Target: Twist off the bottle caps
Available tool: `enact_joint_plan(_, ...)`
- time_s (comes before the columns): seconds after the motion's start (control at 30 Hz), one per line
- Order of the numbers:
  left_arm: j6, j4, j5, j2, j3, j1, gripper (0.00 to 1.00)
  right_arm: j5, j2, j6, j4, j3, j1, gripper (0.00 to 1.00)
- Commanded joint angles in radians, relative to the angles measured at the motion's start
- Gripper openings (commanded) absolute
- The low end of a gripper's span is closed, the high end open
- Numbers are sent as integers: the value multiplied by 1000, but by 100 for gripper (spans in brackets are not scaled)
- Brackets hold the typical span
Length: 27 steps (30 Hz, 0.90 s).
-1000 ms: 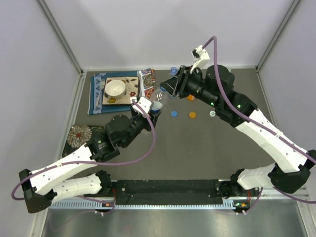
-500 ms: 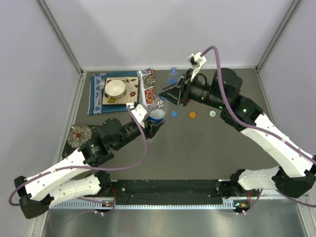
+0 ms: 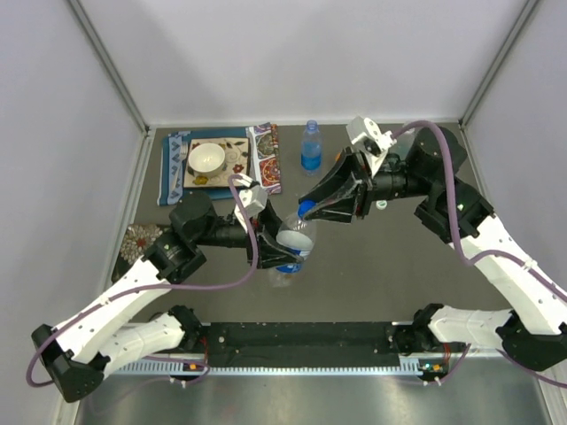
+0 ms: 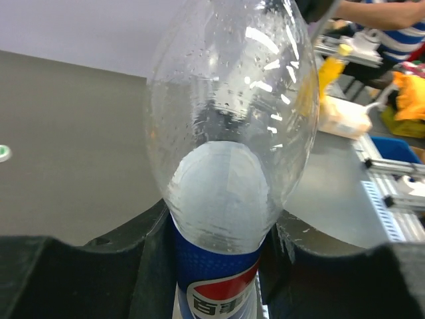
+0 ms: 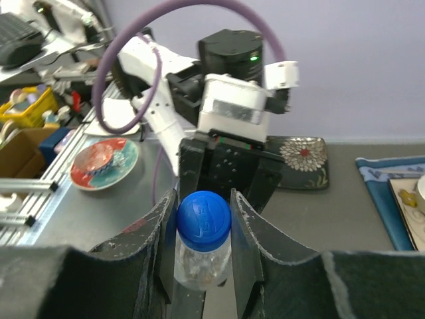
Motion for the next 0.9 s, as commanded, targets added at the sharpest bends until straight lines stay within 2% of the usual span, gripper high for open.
enact_joint_plan(0.0, -202, 297, 216, -6, 39, 57, 48, -284, -24, -36, -21, -17, -19, 0)
enact_joint_plan(0.17, -362, 453, 310, 24, 22, 61, 46, -425, -38, -59, -25, -23, -25, 0)
enact_joint_plan(0.4, -529, 667, 388, 79, -3, 60, 46, -523, -38, -104, -28, -28, -39, 0)
enact_joint_plan(0.6, -540, 674, 407, 91, 0, 61, 46, -537, -44, -135, -28, -45, -48, 0)
enact_joint_plan(0.73, -461, 581, 396, 87, 11, 60, 46, -464, -49, -113, -27, -42, -59, 0)
enact_joint_plan(0.77, -421, 535, 387, 84, 26, 60, 47, -393, -52, -106, -27, -37, -62, 12)
enact_joint_plan(0.8, -373, 398, 373, 77, 37, 61, 47, -355, -61, -99, -28, -33, -68, 19)
enact_joint_plan(0.83, -279, 339, 362, 74, 63, 60, 48, -306, -67, -87, -28, -30, -68, 33)
enact_joint_plan(0.87, -237, 276, 333, 73, 74, 60, 48, -204, -75, -83, -27, -22, -70, 41)
